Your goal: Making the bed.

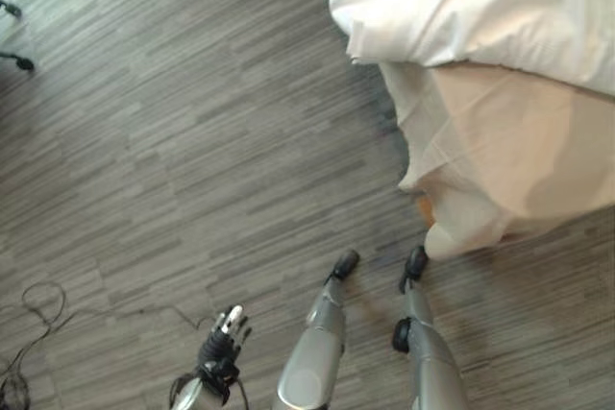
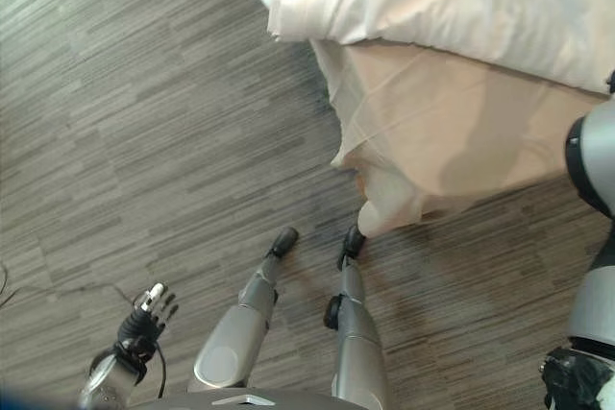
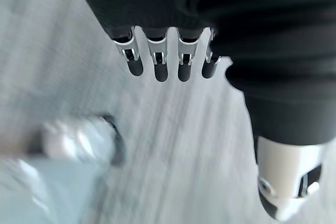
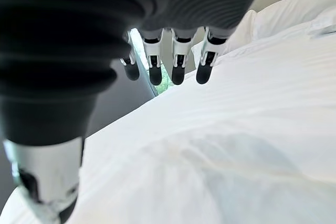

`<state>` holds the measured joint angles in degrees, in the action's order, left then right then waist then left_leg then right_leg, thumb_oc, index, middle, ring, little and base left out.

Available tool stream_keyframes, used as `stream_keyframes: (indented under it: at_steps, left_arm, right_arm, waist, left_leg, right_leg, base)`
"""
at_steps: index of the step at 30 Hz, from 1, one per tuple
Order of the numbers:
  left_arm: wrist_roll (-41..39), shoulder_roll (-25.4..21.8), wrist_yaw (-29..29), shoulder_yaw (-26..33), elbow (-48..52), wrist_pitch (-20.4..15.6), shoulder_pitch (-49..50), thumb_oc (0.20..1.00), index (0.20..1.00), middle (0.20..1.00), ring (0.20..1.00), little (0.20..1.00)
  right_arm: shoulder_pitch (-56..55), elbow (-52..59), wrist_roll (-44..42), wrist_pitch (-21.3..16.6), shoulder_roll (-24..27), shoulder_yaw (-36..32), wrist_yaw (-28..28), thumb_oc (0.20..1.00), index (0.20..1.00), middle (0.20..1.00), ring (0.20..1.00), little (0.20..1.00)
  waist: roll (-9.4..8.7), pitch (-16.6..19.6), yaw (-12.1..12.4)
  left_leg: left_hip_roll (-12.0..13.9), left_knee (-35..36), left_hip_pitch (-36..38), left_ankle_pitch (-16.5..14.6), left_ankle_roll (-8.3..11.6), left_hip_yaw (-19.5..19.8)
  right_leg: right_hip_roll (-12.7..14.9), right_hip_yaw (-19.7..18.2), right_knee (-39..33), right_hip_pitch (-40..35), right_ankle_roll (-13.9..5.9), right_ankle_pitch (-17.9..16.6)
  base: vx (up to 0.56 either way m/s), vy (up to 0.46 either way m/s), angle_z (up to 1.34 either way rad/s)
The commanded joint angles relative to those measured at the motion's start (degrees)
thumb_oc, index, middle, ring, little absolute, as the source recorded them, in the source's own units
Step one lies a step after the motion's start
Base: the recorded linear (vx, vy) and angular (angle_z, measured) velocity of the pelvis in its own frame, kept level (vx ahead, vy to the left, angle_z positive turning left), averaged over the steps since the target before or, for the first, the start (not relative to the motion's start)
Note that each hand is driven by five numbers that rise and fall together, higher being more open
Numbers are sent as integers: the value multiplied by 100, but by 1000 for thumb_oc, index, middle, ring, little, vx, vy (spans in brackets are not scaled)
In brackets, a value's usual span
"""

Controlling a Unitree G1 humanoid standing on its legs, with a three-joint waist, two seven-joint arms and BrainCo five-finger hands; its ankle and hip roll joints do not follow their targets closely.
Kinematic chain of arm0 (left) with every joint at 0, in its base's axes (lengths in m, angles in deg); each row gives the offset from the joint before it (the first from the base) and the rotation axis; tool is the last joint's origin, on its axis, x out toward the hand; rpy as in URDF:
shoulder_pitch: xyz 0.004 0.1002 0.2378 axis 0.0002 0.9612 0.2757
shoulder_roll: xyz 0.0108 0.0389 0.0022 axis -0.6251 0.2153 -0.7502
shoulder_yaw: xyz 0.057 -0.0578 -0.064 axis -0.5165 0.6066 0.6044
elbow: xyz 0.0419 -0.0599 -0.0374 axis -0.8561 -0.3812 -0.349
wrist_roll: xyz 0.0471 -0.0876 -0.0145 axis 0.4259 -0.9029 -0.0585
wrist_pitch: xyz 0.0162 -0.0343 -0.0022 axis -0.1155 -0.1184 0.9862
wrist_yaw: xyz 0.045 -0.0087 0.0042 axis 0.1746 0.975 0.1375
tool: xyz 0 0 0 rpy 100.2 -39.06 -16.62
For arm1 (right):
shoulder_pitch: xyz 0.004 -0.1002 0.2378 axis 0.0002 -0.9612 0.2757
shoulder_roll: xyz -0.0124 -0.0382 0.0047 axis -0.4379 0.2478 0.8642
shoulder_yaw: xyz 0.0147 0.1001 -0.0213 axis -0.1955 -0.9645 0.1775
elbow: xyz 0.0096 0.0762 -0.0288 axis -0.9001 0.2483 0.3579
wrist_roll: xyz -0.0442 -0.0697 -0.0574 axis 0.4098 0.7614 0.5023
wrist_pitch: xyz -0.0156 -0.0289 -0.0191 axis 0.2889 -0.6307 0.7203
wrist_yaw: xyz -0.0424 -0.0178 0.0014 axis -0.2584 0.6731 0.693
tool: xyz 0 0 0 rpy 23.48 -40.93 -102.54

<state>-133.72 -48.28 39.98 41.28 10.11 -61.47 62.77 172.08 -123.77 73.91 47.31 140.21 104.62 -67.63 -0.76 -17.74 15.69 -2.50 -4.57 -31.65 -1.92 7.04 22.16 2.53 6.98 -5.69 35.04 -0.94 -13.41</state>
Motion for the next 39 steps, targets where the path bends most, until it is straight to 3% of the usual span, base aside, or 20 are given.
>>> stream_keyframes:
  at_steps: [1, 6, 16, 17, 18, 35, 39]
  left_arm:
    - [371, -368, -211, 37, 171, -148, -338, 1000, 1000, 1000, 1000, 1000]
    - [213, -72, -480, 65, -429, -254, -807, 1000, 1000, 1000, 1000, 1000]
    - [85, -3, -708, 131, -507, -439, -1081, 1000, 1000, 1000, 1000, 1000]
    - [62, -11, -724, 168, -506, -475, -1107, 1000, 1000, 1000, 1000, 1000]
    - [46, 0, -726, 167, -474, -490, -1115, 1000, 1000, 1000, 1000, 1000]
    - [-63, 35, -820, 190, -479, -594, -1138, 1000, 1000, 1000, 1000, 1000]
    - [-207, 174, -928, 188, -605, -667, -1290, 1000, 1000, 1000, 1000, 1000]
  right_arm:
    - [1018, -98, -319, -82, 315, 1047, -285, 1000, 1000, 1000, 1000, 1000]
    - [1505, -279, -1041, -65, 382, 1202, -384, 1000, 1000, 1000, 1000, 1000]
    - [1754, -80, -1782, -212, 432, 1323, -297, 1000, 1000, 1000, 1000, 1000]
    - [1753, -85, -1770, -197, 412, 1361, -278, 664, 664, 664, 664, 664]
    - [1765, -97, -1744, -195, 405, 1401, -283, 200, 200, 200, 200, 200]
    - [1869, -76, -1685, -235, 578, 1586, -464, 200, 200, 200, 200, 200]
    - [801, 1050, -2181, -718, 813, 437, -1017, 200, 200, 200, 200, 200]
  waist:
    - [109, -51, -42]
    - [63, -205, -16]
    - [8, -427, -45]
    - [-3, -444, -40]
    - [-8, -451, -39]
    - [13, -627, -70]
    - [39, -733, -151]
  left_leg:
    - [15, 957, -270, 1505, 72, -298]
    - [56, 957, -819, 1562, 129, -374]
    - [22, 957, -1181, 1575, 157, -496]
    - [10, 957, -1189, 1570, 154, -497]
    - [3, 957, -1193, 1565, 156, -505]
    - [-24, 957, -1204, 1536, 133, -541]
    - [1, 950, -1037, 1501, 74, -623]
  right_leg:
    - [-183, -368, 972, 215, -526, 648]
    - [-204, -406, 1271, 1009, -548, 722]
    - [-156, -487, 1356, 1483, -580, 709]
    - [-149, -498, 1351, 1498, -579, 699]
    - [-136, -507, 1341, 1508, -582, 687]
    - [-23, -606, 1408, 1592, -583, 715]
    - [-3, -656, 1500, 1499, -580, 780]
  base:
    - [21, -37, -14]
    - [19, -38, -10]
    - [0, 0, 0]
    - [-5, 8, -5]
    - [-4, 9, -9]
    - [0, 3, -1]
    - [15, 66, 0]
